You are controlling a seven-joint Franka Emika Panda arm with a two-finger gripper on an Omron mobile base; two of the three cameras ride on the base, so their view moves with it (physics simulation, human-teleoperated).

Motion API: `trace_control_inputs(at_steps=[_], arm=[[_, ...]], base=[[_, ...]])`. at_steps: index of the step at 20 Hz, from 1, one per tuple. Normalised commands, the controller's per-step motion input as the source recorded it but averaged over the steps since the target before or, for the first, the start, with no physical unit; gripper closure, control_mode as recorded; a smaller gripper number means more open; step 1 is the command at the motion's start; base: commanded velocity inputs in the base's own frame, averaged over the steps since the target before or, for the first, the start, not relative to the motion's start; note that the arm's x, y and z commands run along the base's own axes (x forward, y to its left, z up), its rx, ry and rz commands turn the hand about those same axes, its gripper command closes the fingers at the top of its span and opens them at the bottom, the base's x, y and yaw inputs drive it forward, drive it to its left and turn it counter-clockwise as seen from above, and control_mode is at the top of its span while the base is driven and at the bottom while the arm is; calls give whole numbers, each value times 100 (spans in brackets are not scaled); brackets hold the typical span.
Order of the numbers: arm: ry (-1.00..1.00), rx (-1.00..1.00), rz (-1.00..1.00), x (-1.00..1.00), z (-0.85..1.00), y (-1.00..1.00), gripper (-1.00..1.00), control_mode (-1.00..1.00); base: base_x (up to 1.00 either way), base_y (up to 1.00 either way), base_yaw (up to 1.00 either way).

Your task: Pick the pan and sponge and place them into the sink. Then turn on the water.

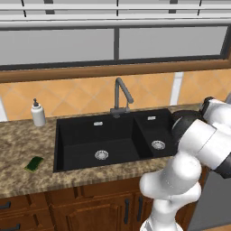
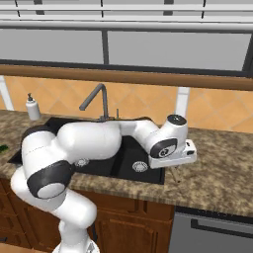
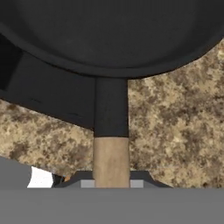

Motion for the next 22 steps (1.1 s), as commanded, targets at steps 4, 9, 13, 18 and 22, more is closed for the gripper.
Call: trace_control_inputs(at_steps=[4, 9, 13, 18, 22], arm=[[-13, -1, 20, -46, 37, 72, 100, -100], [-6, 0, 18, -25, 34, 85, 100, -100], [0, 0, 16, -2, 43, 80, 100, -100], [0, 0, 13, 0, 50, 72, 100, -100], [0, 1, 13, 0, 52, 70, 100, -100]], base=[[0, 0, 0], [0, 0, 0], [0, 0, 0], [0, 0, 0], [0, 0, 0]])
